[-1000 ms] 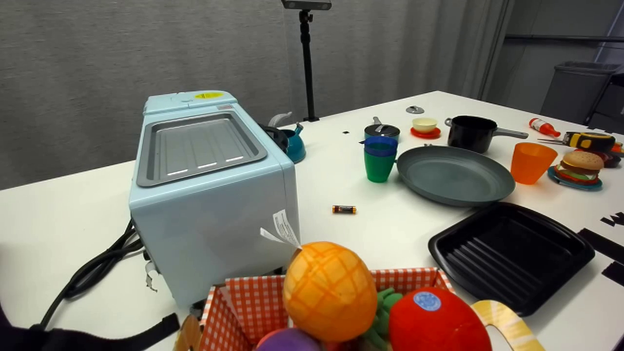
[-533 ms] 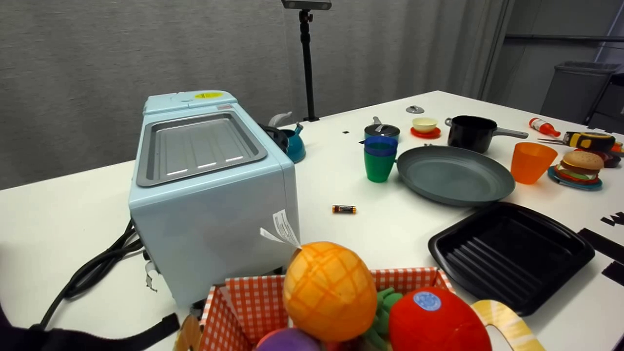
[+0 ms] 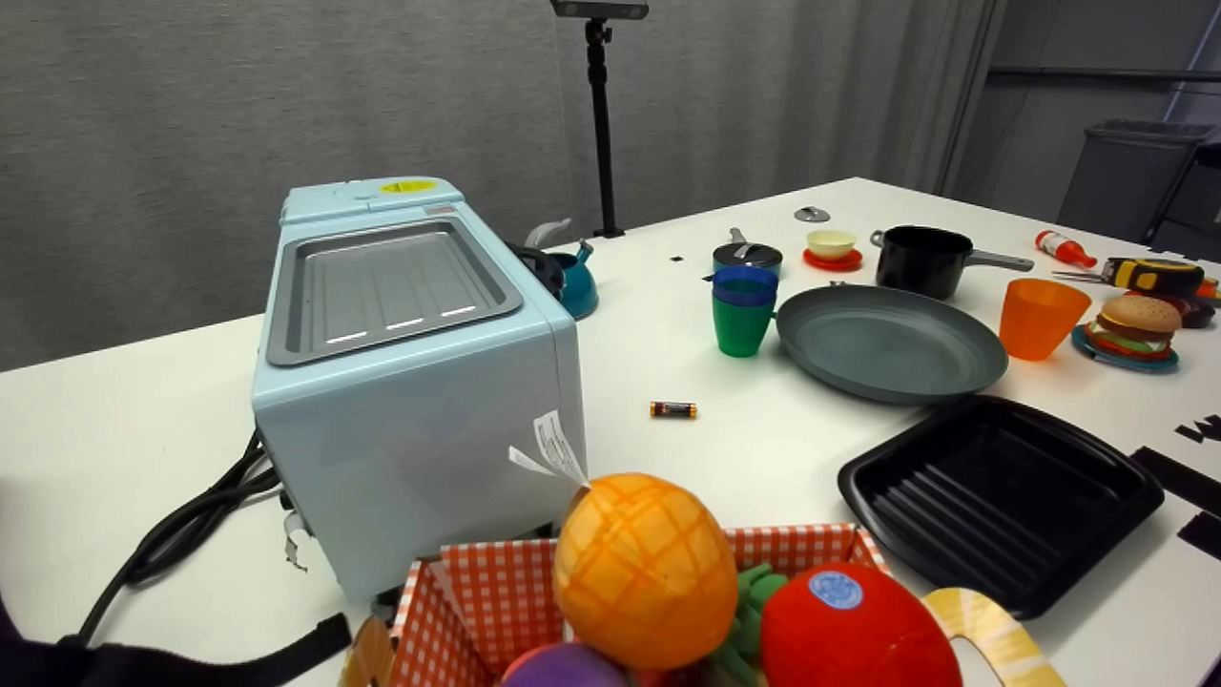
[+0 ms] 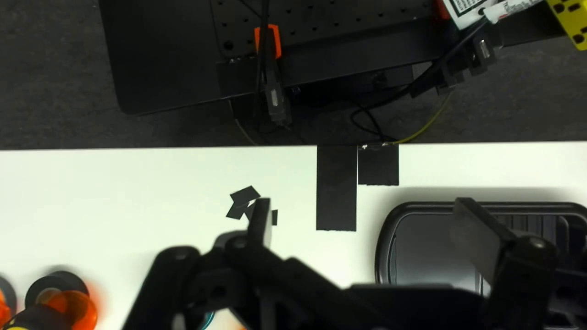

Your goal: Pour the contents in the pot on the plate

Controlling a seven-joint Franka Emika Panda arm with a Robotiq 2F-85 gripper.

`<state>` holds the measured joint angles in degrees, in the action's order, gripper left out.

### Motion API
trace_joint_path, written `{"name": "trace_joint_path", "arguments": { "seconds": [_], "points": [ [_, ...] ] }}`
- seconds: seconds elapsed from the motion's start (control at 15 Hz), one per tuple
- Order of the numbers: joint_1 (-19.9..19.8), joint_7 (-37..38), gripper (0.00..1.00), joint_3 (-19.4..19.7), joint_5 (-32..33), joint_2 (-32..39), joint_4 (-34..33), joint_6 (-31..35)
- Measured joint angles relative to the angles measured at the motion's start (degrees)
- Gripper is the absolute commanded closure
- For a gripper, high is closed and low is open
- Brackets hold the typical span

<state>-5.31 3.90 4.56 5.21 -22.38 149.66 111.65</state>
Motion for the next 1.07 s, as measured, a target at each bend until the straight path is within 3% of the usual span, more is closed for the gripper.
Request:
{"name": "trace_joint_path", "arguments": {
  "seconds": [0.33,0.67,1.07],
  "points": [
    [-1.4,-6.3,0.0,4.3,0.0,9.5,-7.6,2.2],
    [-3.1,-8.7,0.0,6.2,0.3,17.2,-14.9,2.3],
    [-3.3,-8.8,0.0,6.4,0.4,19.0,-16.5,2.3]
  ]
}}
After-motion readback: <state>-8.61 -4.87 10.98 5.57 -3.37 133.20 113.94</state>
